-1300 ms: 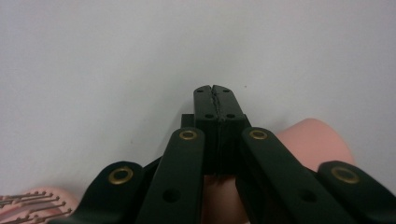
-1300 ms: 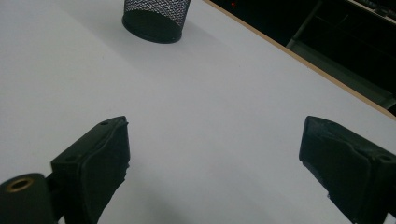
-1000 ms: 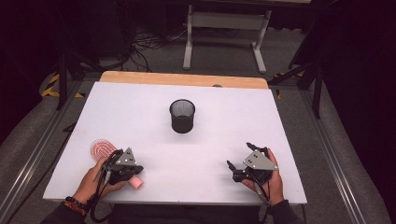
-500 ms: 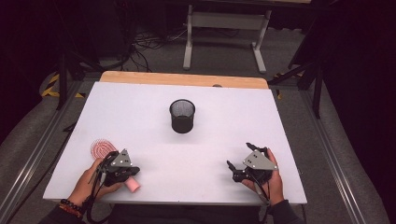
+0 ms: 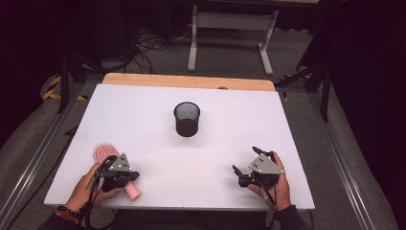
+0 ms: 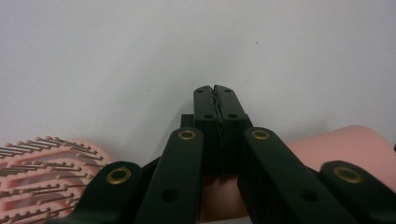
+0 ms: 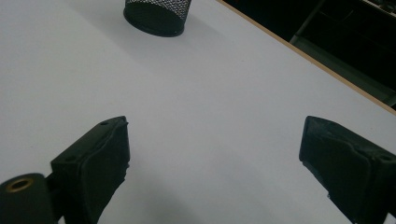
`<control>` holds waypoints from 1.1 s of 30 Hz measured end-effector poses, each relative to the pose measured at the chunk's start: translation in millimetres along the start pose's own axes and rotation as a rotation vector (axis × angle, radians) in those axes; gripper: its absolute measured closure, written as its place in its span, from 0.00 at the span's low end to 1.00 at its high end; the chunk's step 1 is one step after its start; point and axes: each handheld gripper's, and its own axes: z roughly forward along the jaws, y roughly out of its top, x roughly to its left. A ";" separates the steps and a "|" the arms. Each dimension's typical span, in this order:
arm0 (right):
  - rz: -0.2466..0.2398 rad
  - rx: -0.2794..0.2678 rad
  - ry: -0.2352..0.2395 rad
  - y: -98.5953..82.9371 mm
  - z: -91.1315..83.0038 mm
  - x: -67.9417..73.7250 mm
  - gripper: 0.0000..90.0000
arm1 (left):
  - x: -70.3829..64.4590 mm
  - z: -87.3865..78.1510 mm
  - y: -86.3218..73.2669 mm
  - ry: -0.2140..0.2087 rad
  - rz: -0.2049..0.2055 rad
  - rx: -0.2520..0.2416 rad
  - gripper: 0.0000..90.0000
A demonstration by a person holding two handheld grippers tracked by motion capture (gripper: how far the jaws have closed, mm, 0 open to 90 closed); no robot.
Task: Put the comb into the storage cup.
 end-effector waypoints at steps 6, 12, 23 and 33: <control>-0.003 0.000 0.001 0.0 0.0 0.3 0.10 | 0.4 -0.1 -0.2 -0.002 0.000 0.001 0.99; 0.001 -0.005 -0.002 -0.2 -0.6 -0.3 0.10 | 1.3 -1.6 -1.9 -0.004 -0.003 0.005 0.99; -0.003 -0.014 0.001 0.2 -1.0 0.4 0.10 | 8.9 -9.4 -11.1 0.022 -0.032 0.024 0.99; -0.004 -0.010 0.005 0.1 -0.4 0.8 0.10 | 15.7 -11.9 -17.0 0.033 -0.047 0.013 0.99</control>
